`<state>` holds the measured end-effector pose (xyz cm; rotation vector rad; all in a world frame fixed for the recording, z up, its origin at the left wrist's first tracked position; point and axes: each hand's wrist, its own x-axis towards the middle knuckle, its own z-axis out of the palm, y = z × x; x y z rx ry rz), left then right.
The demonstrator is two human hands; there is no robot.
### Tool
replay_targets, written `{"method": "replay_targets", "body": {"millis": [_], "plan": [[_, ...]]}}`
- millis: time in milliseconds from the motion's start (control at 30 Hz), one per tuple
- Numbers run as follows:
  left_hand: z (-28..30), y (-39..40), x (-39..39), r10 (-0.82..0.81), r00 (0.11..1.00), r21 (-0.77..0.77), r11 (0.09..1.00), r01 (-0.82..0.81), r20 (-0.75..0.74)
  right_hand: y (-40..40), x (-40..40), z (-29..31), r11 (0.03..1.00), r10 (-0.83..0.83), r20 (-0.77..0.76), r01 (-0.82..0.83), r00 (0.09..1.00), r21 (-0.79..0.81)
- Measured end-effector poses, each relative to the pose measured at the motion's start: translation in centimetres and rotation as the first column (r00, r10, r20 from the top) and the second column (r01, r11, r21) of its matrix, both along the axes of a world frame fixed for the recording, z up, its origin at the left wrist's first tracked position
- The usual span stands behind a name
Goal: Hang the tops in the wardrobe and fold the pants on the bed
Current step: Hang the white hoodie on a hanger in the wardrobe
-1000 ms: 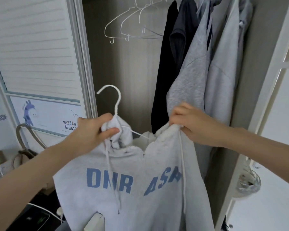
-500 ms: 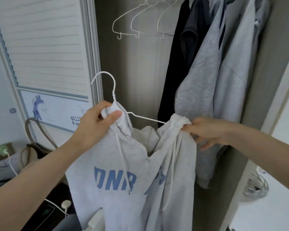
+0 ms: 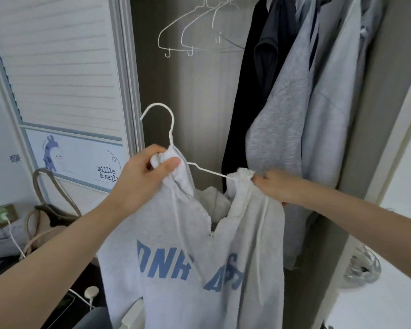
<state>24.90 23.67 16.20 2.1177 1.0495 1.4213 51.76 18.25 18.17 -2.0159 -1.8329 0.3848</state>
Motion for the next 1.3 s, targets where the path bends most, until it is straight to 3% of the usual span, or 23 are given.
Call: {"method": "replay_targets", "body": {"millis": [133, 267, 367, 433, 500, 600, 700, 800, 900, 1100, 1233, 1300], "plan": [[-0.2, 0.0, 1.1, 0.050, 0.998, 0.034, 0.998, -0.048, -0.046, -0.7, -0.2, -0.4, 0.994, -0.025, -0.075, 0.033, 0.997, 0.103], [-0.1, -1.5, 4.9, -0.083, 0.954, 0.099, 0.988, 0.116, -0.288, 0.2, -2.8, 0.0, 0.978, 0.026, -0.134, 0.002, 0.991, 0.209], [1.1, -1.3, 5.4, -0.153, 0.949, 0.087, 0.979, 0.183, -0.274, 0.5, -2.4, 1.4, 0.961, 0.036, -0.428, 0.086, 0.903, 0.263], [1.8, -0.2, 3.6, -0.129, 0.968, 0.056, 0.988, 0.145, -0.216, -0.1, -0.3, 2.5, 0.945, 0.024, -0.534, 0.155, 0.845, 0.287], [1.8, 0.5, 2.1, -0.095, 0.990, 0.036, 0.994, 0.099, -0.108, -1.0, 1.5, 2.8, 0.964, 0.024, -0.495, 0.111, 0.868, 0.241], [1.1, 0.5, 2.9, -0.074, 0.995, 0.040, 0.996, 0.076, -0.068, -1.6, 1.5, 1.5, 0.993, 0.020, -0.278, 0.014, 0.960, 0.118], [0.4, 0.2, 4.6, -0.079, 0.993, 0.028, 0.996, 0.081, -0.085, -1.6, 0.7, -0.5, 0.978, 0.046, -0.172, -0.009, 0.984, 0.210], [-0.3, -0.7, 6.7, -0.153, 0.970, 0.012, 0.987, 0.158, -0.188, -0.9, 0.4, -1.6, 0.945, 0.018, -0.237, 0.061, 0.971, 0.320], [-0.9, -1.4, 9.1, -0.194, 0.919, 0.027, 0.976, 0.217, -0.343, 0.2, -0.7, -1.3, 0.954, 0.046, -0.350, 0.063, 0.936, 0.294], [0.6, 1.9, 4.5, -0.020, 0.902, 0.041, 0.998, 0.042, -0.432, 0.5, 3.2, -0.4, 0.928, -0.009, -0.612, 0.234, 0.791, 0.289], [0.2, 2.6, 2.6, 0.005, 0.942, 0.066, 0.998, 0.018, -0.337, -0.2, 4.9, -1.0, 0.958, 0.053, -0.669, 0.152, 0.742, 0.244], [-0.3, 2.8, 1.6, 0.059, 0.970, 0.054, 0.997, -0.048, -0.237, -0.8, 6.3, -2.0, 0.975, 0.028, -0.570, 0.102, 0.821, 0.195]]}}
